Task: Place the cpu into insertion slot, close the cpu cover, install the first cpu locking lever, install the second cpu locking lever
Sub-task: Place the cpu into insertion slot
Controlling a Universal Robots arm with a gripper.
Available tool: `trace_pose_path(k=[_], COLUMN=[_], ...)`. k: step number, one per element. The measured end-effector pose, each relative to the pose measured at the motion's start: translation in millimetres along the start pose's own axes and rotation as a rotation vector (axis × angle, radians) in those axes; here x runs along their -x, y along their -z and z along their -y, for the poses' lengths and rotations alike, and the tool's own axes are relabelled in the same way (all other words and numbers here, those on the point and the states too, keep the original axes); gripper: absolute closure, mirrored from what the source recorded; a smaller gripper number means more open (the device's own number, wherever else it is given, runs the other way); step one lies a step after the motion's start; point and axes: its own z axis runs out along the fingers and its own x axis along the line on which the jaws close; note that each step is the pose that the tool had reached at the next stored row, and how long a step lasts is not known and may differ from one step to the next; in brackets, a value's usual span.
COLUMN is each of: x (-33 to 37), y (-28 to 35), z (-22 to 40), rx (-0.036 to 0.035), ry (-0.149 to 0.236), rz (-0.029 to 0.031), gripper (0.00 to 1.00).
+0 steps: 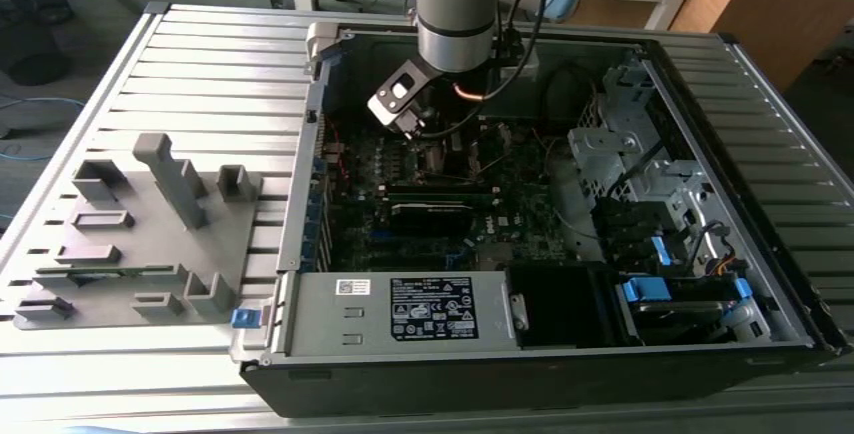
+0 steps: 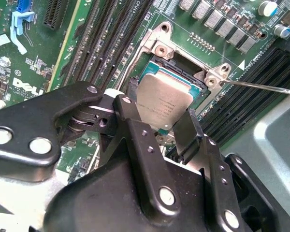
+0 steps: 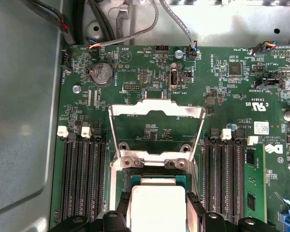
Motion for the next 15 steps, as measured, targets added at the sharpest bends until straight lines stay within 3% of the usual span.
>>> trace_pose_path(k=[9,11,12,15], x=[-4.2,-4.8,-4.9,-5.0], y=[-1.2,-1.9,-2.2,-2.2], z=[0.1,0.3,0.3,0.2], rx=[0.0003,0.0002,0.0002,0.0], ry=[-0.007,-0.006,-0.005,-0.005], rz=[0.002,0.0179,0.0212,0.0218], gripper=[0.46,0.46,0.46,0.46])
